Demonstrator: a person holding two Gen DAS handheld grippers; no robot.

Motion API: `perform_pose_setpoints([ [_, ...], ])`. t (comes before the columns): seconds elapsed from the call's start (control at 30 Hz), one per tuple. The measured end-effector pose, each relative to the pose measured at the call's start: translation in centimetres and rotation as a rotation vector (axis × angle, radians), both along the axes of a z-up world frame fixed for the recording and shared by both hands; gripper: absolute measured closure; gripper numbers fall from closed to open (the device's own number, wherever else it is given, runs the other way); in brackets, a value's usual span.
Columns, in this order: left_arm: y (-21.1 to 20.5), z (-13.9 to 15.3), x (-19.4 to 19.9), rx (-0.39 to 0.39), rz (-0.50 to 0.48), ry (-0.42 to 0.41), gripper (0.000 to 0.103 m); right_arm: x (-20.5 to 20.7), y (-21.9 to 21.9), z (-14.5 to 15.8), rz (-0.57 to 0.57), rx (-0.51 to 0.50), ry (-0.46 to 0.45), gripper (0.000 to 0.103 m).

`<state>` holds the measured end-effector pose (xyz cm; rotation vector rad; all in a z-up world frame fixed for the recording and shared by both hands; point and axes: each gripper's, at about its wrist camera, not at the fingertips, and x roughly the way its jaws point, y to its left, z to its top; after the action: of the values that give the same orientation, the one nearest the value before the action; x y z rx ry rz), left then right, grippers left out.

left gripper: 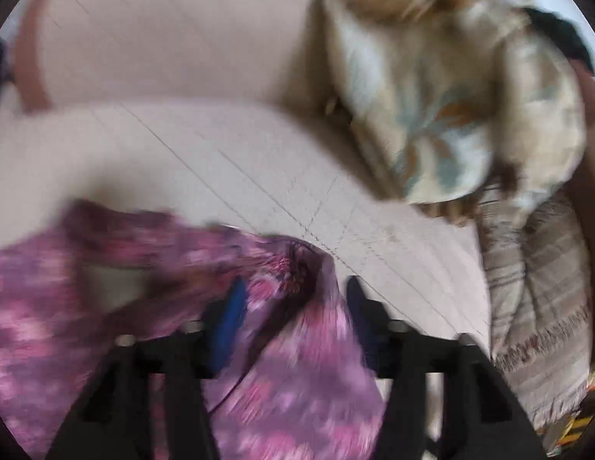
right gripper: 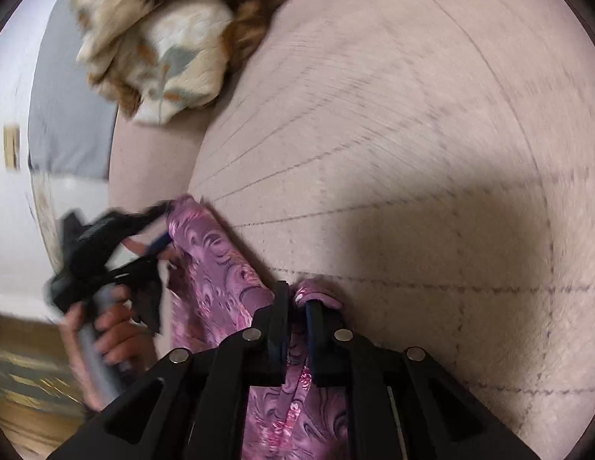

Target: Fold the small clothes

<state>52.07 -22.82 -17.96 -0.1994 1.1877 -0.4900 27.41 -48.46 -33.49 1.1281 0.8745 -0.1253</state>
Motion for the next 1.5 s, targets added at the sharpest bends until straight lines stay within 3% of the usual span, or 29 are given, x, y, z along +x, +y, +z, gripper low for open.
perform_pose_setpoints([
  [0.13,8.4,6.8,-7.0,0.014,0.036,-0.159,0.022,0.0,0.3,0.5,0.022,-0.021,-0.001,0.074],
  [0.23,16.8,9.0,-13.9,0.048,0.115,-0.216,0.018,-0.6,0.3,1.1,0.017,-0.015,-0.010,0.054],
  [0.3,20.2,8.6,-17.6,0.076,0.157,-0.221,0.018,-2.0,0.5,2.1,0.000,-0.059,-0.001,0.044],
  [0.37,23.7,7.2,-20.7,0.090,0.201,-0.200,0.018,-2.9,1.6,4.4,0.012,-0.162,0.021,0.043],
  [0.47,27.5,4.2,-25.1,0.082,0.240,-0.141,0.018,-5.1,6.4,9.3,0.149,-0.296,-0.022,0.043],
  [0.57,28.5,1.7,-28.4,0.063,0.255,-0.114,0.018,-8.5,12.2,12.0,0.285,-0.300,-0.077,0.043],
  [0.7,28.7,0.0,-30.9,0.049,0.264,-0.119,0.018,-13.0,20.3,11.6,0.482,-0.151,-0.091,0.043],
  [0.83,28.5,-1.0,-30.3,-0.002,0.237,-0.117,0.020,-13.6,25.6,9.0,0.570,-0.066,-0.039,0.053],
  [1.0,27.1,-2.5,-26.6,-0.032,0.148,-0.077,0.042,-10.8,28.9,4.7,0.582,0.054,0.067,0.065],
  [1.13,25.7,-4.8,-24.4,-0.086,0.059,0.002,0.042,-9.8,30.2,1.8,0.573,0.110,0.144,0.065],
  [1.17,25.1,-5.8,-24.1,-0.121,0.011,0.026,0.048,-9.7,30.2,1.4,0.565,0.119,0.155,0.066],
  [1.2,24.8,-6.3,-24.0,-0.119,-0.009,0.033,0.058,-9.5,30.2,0.9,0.563,0.116,0.167,0.075],
  [1.23,24.4,-6.9,-24.0,-0.097,-0.020,0.046,0.089,-9.3,30.3,0.6,0.568,0.093,0.179,0.084],
  [1.27,24.1,-7.3,-24.3,-0.071,-0.028,0.060,0.094,-9.3,30.3,0.5,0.572,0.067,0.198,0.097],
  [1.33,24.0,-6.4,-25.5,-0.072,-0.033,0.031,0.094,-9.3,30.2,0.5,0.578,0.073,0.212,0.097],
  [1.4,24.6,-3.9,-27.5,-0.123,-0.039,-0.016,0.094,-9.9,30.1,2.3,0.594,0.040,0.183,0.097],
  [1.5,25.9,-3.2,-28.8,-0.130,0.013,0.020,0.094,-11.4,30.2,5.6,0.616,-0.049,0.103,0.097],
])
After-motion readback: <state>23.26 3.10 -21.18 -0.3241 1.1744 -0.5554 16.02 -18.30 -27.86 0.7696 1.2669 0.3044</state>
